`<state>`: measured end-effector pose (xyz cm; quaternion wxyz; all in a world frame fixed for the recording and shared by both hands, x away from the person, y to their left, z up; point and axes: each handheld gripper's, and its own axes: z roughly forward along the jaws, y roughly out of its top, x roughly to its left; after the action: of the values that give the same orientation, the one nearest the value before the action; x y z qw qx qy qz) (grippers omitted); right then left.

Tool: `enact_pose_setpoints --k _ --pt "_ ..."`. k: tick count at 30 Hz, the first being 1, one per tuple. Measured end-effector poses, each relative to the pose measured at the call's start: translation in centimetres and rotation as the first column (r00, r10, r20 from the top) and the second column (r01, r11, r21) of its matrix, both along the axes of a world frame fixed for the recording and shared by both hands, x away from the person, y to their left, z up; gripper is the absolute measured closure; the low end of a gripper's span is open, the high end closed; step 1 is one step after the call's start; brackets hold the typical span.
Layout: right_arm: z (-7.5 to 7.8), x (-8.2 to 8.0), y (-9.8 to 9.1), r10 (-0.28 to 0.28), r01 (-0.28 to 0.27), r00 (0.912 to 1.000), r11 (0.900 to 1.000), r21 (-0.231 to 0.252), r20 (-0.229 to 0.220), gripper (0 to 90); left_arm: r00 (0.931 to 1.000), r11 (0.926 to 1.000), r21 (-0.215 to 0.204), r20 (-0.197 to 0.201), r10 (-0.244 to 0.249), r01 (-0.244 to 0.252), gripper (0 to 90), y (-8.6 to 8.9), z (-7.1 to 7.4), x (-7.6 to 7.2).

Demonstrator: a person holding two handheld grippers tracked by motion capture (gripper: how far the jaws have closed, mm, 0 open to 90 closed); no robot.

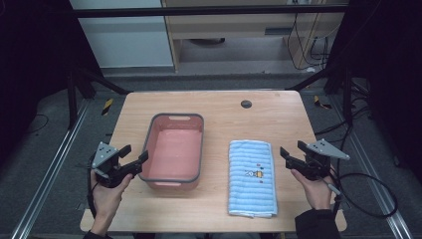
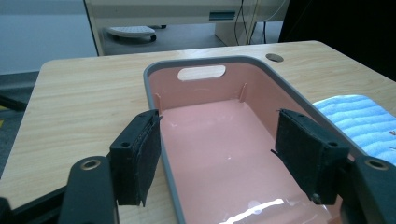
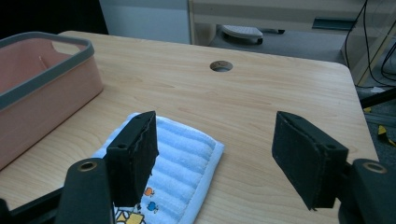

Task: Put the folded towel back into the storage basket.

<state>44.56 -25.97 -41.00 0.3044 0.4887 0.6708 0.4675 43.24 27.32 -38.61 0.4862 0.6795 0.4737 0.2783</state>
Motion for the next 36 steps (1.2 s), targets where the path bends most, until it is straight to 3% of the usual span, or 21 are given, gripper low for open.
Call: enact_pose_setpoints --k 11,22,36 --pt "1.0 0.6 0.1 0.000 0.000 0.9998 1.0000 0.008 0.019 29.6 0.9990 0.9993 -0.003 0.025 -0.036 0.036 32.3 -2.1 0.8 0.3" --pt "2.1 1.3 0.9 0.022 -0.022 0.9995 0.9992 0.032 0.022 27.1 0.9955 0.9961 -0.002 0.036 -0.088 0.088 32.5 -5.2 1.2 0.6" --pt "2.7 2.3 1.2 0.015 -0.015 0.9996 0.9993 0.033 0.022 27.3 0.9871 0.9878 0.022 0.040 -0.155 0.154 32.9 -9.0 1.1 0.3"
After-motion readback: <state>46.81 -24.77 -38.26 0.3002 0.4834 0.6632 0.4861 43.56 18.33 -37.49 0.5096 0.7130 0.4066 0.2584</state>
